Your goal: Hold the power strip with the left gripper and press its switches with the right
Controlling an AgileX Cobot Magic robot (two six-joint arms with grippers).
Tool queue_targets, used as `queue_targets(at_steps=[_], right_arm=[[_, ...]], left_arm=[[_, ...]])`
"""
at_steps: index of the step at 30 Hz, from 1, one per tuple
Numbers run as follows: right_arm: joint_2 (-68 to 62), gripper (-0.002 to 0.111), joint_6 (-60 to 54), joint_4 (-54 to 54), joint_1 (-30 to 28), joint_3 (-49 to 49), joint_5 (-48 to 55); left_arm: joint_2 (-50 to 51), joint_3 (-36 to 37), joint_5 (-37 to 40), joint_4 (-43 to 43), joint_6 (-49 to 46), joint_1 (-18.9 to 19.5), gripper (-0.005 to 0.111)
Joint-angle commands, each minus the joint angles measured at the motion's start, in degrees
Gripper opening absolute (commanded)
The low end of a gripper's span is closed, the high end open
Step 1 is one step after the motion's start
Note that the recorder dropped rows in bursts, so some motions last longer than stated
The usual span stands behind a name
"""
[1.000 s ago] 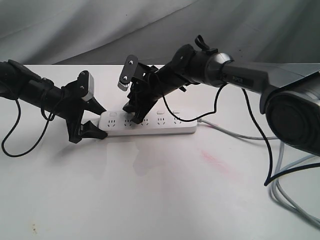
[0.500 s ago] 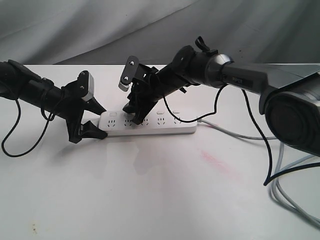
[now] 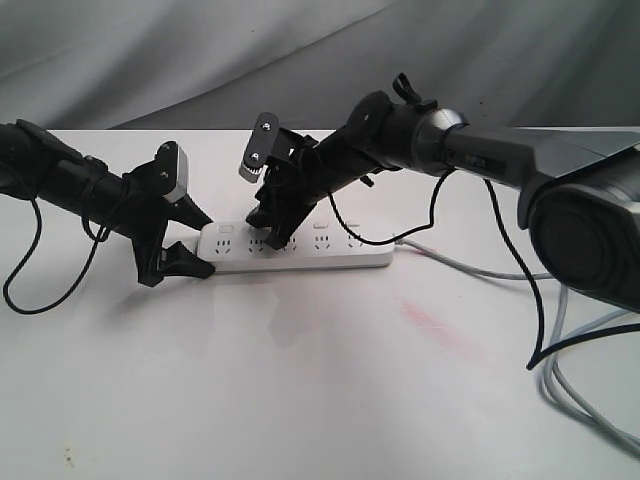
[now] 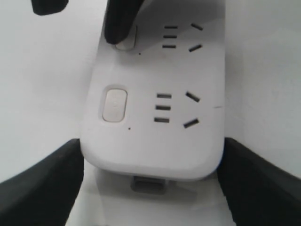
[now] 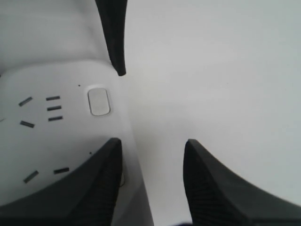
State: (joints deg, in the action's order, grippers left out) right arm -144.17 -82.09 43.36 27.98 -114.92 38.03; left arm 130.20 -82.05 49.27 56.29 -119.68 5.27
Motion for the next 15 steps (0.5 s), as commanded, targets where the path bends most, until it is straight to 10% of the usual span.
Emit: queue_targets(at_steps=[1, 15], right_arm=[[-2.73, 0.040, -0.23, -3.76, -0.12, 0.90, 3.58], [1.50, 0.040, -0.10, 0.86, 0.00, 0.80, 0.80]], left_arm=[[-0.01, -0.21, -0.01, 0.49, -0.33, 0.09, 0.066], [-0.01, -0.21, -0.01, 0.49, -0.33, 0.09, 0.066]])
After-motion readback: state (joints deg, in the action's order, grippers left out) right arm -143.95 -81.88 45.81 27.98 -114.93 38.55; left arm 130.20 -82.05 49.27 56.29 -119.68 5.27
